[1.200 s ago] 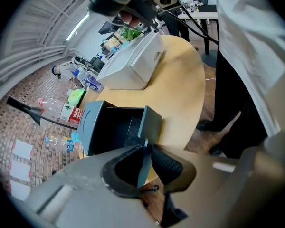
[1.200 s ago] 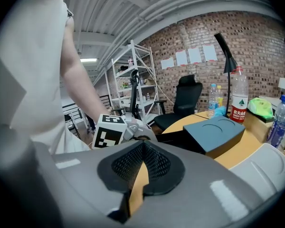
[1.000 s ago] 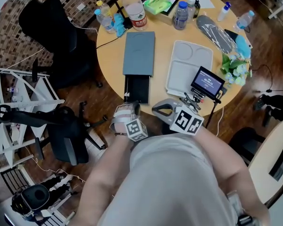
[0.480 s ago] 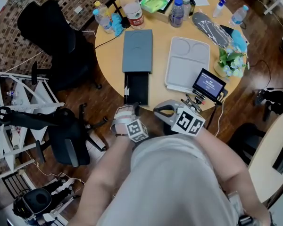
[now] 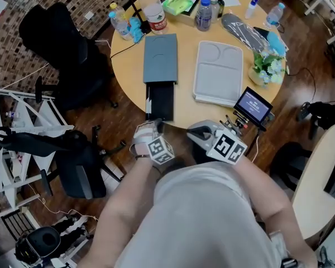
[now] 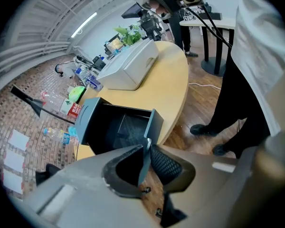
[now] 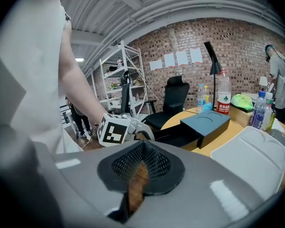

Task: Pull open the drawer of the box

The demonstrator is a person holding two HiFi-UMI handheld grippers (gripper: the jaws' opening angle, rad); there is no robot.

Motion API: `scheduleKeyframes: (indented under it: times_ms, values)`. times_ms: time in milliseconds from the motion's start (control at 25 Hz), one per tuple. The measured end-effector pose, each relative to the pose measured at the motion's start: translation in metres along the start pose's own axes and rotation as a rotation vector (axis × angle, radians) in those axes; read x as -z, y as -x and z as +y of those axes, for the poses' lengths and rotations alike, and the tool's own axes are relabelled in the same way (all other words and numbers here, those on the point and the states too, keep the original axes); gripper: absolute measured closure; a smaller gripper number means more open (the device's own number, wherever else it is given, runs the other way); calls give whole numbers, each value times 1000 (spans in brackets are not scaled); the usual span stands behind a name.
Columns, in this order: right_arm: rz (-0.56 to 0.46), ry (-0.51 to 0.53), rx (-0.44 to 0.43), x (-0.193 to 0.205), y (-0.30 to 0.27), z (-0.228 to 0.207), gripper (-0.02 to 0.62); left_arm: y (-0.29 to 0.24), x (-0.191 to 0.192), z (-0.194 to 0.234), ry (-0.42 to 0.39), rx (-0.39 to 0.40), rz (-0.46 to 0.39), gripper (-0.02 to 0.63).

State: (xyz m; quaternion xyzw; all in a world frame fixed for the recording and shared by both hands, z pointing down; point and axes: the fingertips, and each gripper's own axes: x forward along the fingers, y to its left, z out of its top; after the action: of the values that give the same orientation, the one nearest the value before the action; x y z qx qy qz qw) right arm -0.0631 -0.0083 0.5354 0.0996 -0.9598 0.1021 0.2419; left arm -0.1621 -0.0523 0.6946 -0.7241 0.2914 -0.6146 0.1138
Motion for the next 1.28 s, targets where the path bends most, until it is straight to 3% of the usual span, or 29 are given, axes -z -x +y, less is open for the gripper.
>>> scheduleKeyframes:
  times_ms: [160, 280, 440, 680, 920, 1280]
  values:
    - [-7, -4, 20, 2, 2, 8, 594, 25, -5, 9, 22, -32, -50, 555]
    - [-11, -2, 29, 1, 2, 18, 594, 50, -9, 12, 85, -44, -104, 567]
    - [-14, 10, 31, -2, 1, 32, 594, 82, -15, 3, 226, -31, -204, 600]
    - [-1, 31, 42, -2, 3, 55, 594, 141, -25, -12, 517, 24, -443, 601]
    - [-22, 39, 53, -15, 7, 90, 594, 195, -9, -13, 741, 64, -563, 601]
    - [-82, 32, 64, -26, 9, 156, 594, 247, -1, -34, 886, 126, -715, 601]
